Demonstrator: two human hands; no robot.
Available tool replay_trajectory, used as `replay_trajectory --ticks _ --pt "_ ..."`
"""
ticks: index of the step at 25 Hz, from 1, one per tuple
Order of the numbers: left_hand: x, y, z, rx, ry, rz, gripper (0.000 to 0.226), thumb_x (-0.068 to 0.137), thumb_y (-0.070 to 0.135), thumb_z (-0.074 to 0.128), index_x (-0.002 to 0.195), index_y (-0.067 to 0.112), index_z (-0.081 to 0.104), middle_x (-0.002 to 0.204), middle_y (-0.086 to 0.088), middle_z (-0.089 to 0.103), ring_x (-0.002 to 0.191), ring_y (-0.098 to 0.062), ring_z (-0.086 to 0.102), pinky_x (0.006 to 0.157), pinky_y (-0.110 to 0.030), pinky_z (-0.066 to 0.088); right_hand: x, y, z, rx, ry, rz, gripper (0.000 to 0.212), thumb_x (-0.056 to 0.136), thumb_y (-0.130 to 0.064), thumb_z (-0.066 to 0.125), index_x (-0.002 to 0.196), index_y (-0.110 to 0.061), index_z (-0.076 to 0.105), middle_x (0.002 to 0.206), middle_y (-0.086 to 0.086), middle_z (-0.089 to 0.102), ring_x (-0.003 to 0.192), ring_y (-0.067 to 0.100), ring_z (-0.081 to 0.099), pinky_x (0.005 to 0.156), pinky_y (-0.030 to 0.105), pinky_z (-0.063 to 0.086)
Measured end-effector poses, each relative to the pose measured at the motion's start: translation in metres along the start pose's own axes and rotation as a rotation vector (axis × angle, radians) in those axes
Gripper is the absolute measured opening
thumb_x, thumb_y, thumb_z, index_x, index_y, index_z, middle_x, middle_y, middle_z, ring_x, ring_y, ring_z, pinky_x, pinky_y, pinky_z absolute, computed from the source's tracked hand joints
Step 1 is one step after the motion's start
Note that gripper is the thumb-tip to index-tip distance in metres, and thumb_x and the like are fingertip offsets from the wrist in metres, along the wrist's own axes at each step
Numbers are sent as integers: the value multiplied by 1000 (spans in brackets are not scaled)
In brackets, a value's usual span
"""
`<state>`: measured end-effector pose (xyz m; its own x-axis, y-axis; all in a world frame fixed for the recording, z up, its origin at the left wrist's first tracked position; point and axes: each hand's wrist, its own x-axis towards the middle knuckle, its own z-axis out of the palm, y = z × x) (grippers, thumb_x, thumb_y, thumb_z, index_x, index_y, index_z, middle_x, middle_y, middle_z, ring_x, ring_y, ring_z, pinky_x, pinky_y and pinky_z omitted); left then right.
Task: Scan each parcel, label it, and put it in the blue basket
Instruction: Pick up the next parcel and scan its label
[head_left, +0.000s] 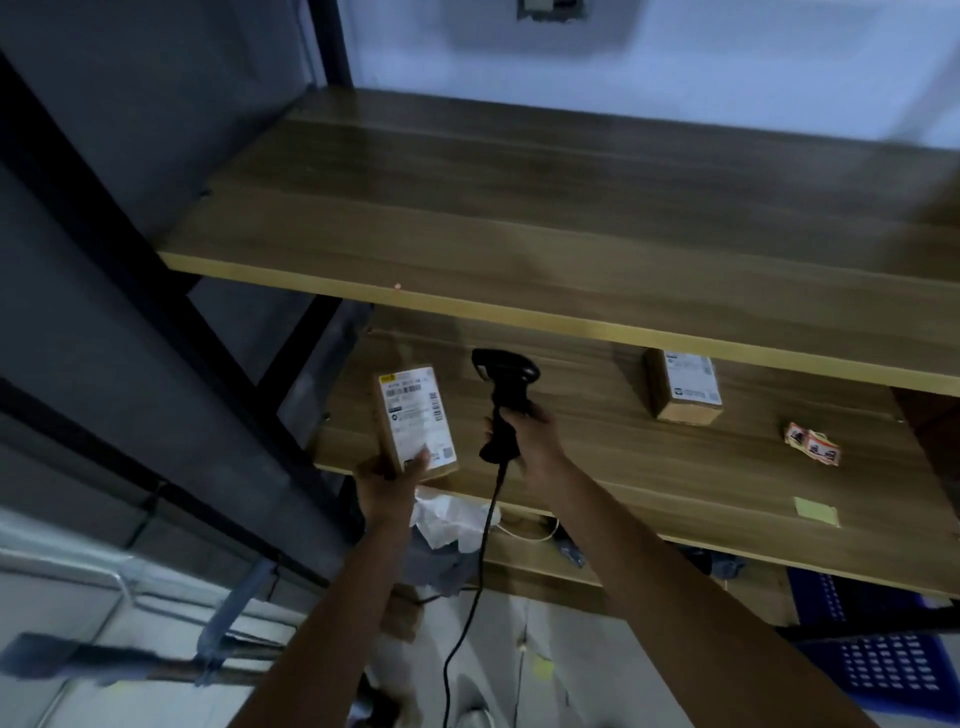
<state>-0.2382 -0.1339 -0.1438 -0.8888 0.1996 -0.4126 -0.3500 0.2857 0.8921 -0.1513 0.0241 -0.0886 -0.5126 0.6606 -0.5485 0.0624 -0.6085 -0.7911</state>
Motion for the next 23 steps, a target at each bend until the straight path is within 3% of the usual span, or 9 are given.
replay_trajectory --ticks 3,5,7,11,13,16,19,23 --pt "1 -2 -26 -23 81 -10 63 64 30 89 111 -2 62 107 -13 72 99 -26 70 87 -43 57 36 12 35 -89 16 42 43 89 -5 62 130 -9 49 116 20 64 101 35 64 92 48 51" --pt "-2 -5 -37 -73 74 -12 56 71 21 85 114 -5 60 109 -12 71 101 -26 69 85 -39 56 54 21 55 -130 16 52 44 89 -7 63 130 -10 47 118 19 62 101 33 64 92 46 52" --pt "-3 -10 -45 -109 43 -7 44 76 12 80 113 -6 63 107 -13 71 96 -25 69 72 -27 57 69 32 70 -174 15 60 45 89 -8 63 131 -9 45 123 19 60 100 32 64 92 46 52" --pt "-3 -17 -56 -138 8 28 37 78 10 78 109 -6 67 105 -17 72 93 -28 70 55 -11 54 80 41 87 -64 -6 91 35 92 -4 57 124 -11 43 114 16 59 83 25 64 74 39 56" --pt "-3 -17 -57 -141 -6 44 37 79 9 77 110 -8 66 106 -18 71 93 -28 70 55 -10 54 85 45 89 -102 13 92 39 92 -6 58 127 -11 42 121 16 58 97 30 64 84 44 56" --pt "0 -17 -58 -156 -11 41 41 77 14 78 113 -3 66 109 -15 72 98 -27 71 72 -26 61 88 50 89 -175 18 55 42 93 -9 58 132 -10 41 121 13 57 111 32 60 92 44 53" --pt "1 -14 -57 -165 -22 11 41 75 17 81 110 1 68 107 -13 73 98 -27 71 87 -46 58 91 53 85 -377 63 -27 37 94 -13 55 130 -9 48 118 10 60 102 28 62 70 30 53" --pt "0 -11 -52 -185 -27 10 35 75 13 80 106 1 70 104 -13 74 95 -26 72 86 -47 58 97 57 78 -743 111 -172 35 92 -27 57 125 -16 53 113 5 63 85 18 61 55 22 43"
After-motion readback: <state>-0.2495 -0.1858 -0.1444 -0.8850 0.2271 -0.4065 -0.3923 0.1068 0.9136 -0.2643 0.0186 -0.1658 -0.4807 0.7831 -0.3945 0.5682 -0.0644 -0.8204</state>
